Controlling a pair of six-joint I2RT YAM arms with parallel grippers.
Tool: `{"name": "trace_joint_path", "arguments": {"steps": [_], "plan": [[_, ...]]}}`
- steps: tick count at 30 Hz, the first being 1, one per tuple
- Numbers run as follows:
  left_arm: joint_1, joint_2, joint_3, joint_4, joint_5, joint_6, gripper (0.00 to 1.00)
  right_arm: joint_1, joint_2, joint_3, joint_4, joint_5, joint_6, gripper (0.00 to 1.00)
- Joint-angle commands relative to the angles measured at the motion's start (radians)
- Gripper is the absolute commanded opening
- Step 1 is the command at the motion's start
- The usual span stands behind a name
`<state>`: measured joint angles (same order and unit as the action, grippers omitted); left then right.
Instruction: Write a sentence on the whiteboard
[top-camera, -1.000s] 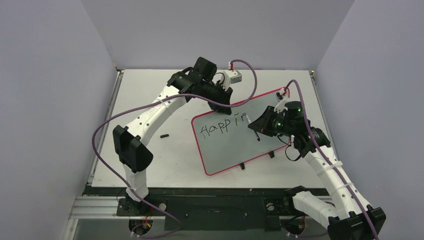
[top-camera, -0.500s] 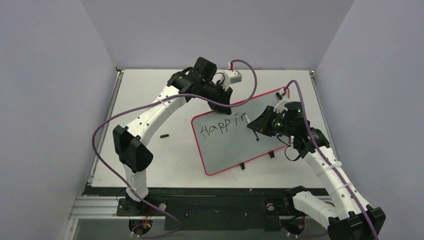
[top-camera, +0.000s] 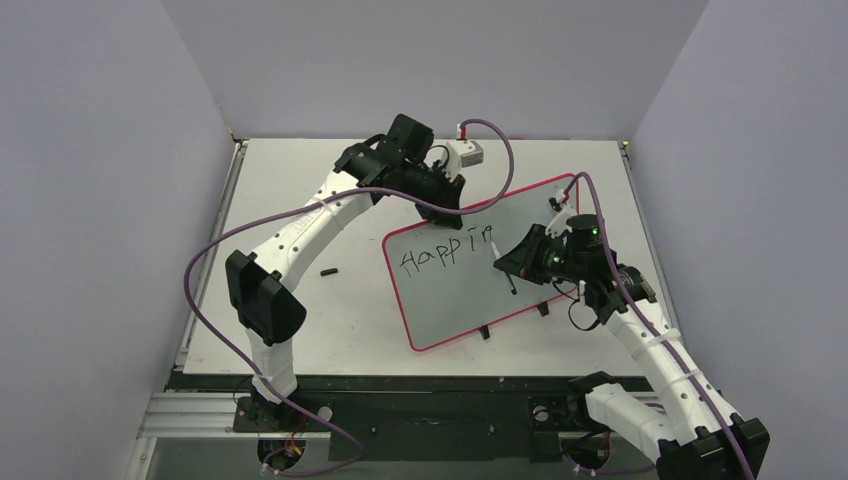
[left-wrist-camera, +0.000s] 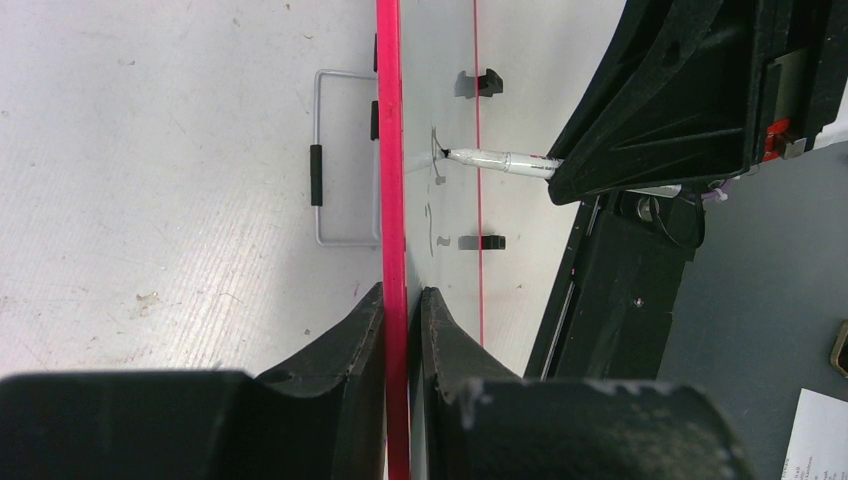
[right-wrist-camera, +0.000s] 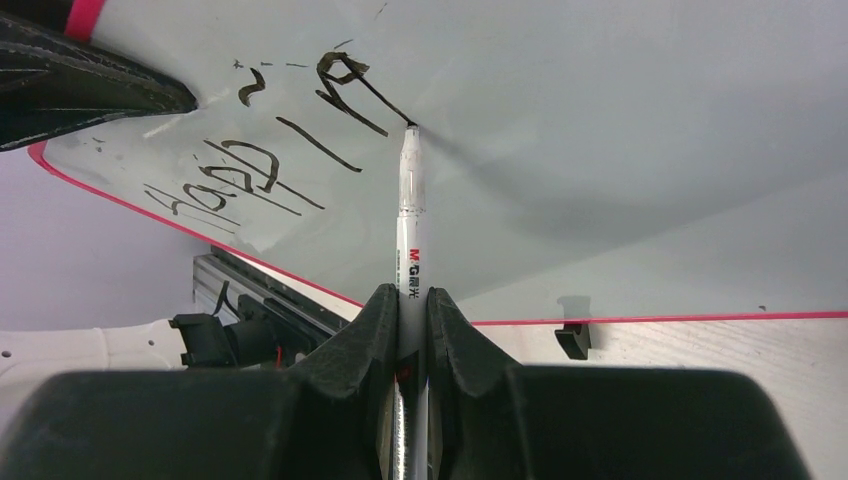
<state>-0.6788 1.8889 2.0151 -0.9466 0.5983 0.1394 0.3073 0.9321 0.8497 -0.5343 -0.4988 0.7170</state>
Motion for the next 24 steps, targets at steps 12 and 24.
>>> {"name": "trace_joint_path", "arguments": {"steps": [12,24], "plan": [[-0.013,-0.057,0.027,0.025,0.001,0.068,0.00,-0.008,-0.091,0.075,-0.060,0.049,-0.008,0.00],[-0.013,-0.056,0.023,0.025,0.007,0.071,0.00,-0.020,-0.026,0.126,-0.052,0.058,-0.020,0.00]]}}
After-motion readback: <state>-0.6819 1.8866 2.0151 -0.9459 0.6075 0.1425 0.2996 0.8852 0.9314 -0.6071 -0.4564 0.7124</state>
